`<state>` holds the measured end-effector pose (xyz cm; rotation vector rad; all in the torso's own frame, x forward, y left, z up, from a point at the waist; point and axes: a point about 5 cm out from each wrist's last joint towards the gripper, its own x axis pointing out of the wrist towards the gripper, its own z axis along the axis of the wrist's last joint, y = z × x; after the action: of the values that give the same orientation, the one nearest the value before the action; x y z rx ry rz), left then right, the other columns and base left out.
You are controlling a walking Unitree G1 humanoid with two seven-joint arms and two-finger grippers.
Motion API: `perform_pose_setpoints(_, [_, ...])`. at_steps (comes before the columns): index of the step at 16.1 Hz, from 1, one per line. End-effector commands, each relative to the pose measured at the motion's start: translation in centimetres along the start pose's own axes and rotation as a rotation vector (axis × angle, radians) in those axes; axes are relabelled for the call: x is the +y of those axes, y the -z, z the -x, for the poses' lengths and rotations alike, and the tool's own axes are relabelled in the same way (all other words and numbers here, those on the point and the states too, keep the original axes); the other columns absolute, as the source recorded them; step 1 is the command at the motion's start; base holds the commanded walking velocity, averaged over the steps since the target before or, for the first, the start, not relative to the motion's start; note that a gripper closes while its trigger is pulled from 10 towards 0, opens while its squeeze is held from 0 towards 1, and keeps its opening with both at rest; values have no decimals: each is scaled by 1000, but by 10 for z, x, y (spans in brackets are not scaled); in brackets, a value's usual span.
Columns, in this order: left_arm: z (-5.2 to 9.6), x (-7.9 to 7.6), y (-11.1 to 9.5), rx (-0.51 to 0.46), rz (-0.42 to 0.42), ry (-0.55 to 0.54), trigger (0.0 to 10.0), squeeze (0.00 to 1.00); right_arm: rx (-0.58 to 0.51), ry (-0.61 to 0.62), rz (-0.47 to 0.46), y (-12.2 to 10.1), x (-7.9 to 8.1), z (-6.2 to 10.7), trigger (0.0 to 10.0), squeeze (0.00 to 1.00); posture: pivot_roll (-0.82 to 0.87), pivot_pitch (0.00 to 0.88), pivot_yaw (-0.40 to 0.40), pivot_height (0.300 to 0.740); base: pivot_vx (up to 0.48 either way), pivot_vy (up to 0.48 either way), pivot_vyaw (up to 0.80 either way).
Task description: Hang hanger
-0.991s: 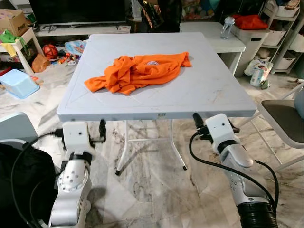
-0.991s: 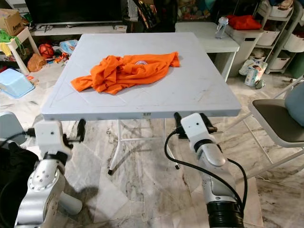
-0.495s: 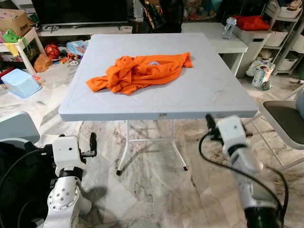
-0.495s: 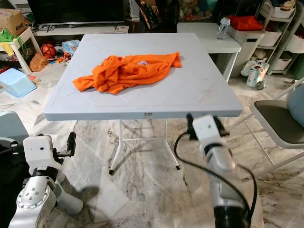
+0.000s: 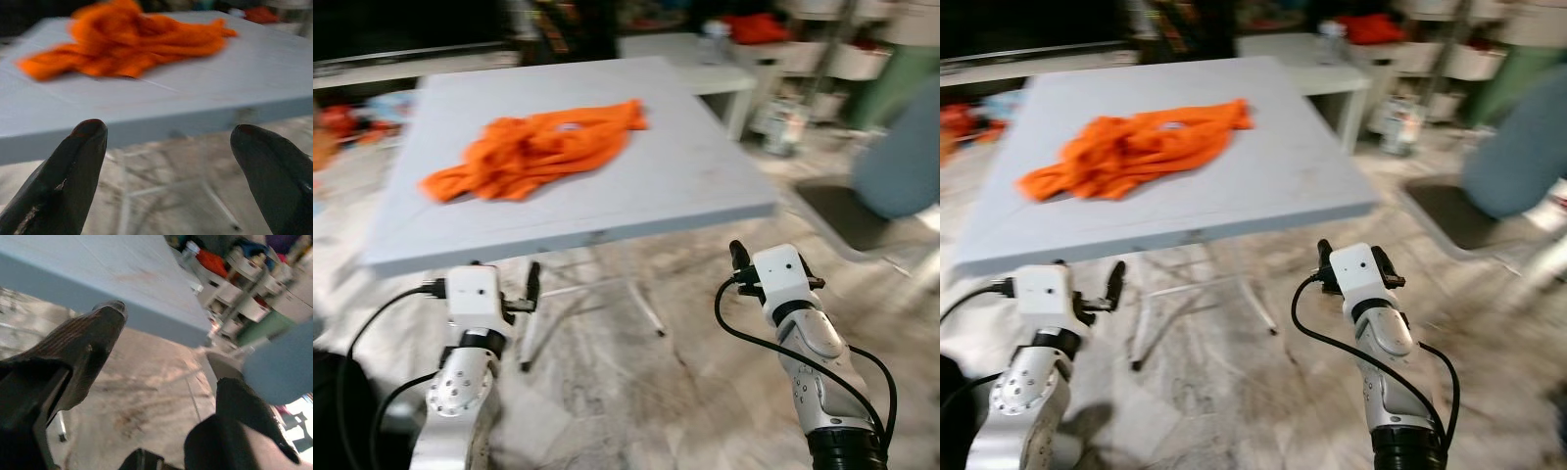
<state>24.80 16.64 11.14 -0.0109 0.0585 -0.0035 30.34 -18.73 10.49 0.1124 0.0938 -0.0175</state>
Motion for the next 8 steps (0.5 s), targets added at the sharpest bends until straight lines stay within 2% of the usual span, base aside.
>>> perform_pose_setpoints(1, [3, -3, 0, 18, 26, 13, 10000, 0, 3, -2, -2, -1, 1, -4, 10000, 0, -29, 0, -22, 740, 0, 0, -800])
perform_pose_setpoints(3, [2, -2, 0, 23, 41, 12, 10000, 0, 8, -11, -5, 1, 4, -4, 10000, 0, -26, 0, -25, 740, 0, 0, -675])
perform_pose_setpoints(6, [1, -2, -1, 25, 51, 29, 10000, 0, 15, -28, -6, 3, 10, -5, 10000, 0, -22, 0, -31, 740, 0, 0, 0])
perform_pose_setpoints(8, [1, -3, -2, 31, 55, 33, 10000, 0, 16, -29, 3, 3, 10, -7, 10000, 0, -22, 0, -31, 740, 0, 0, -800])
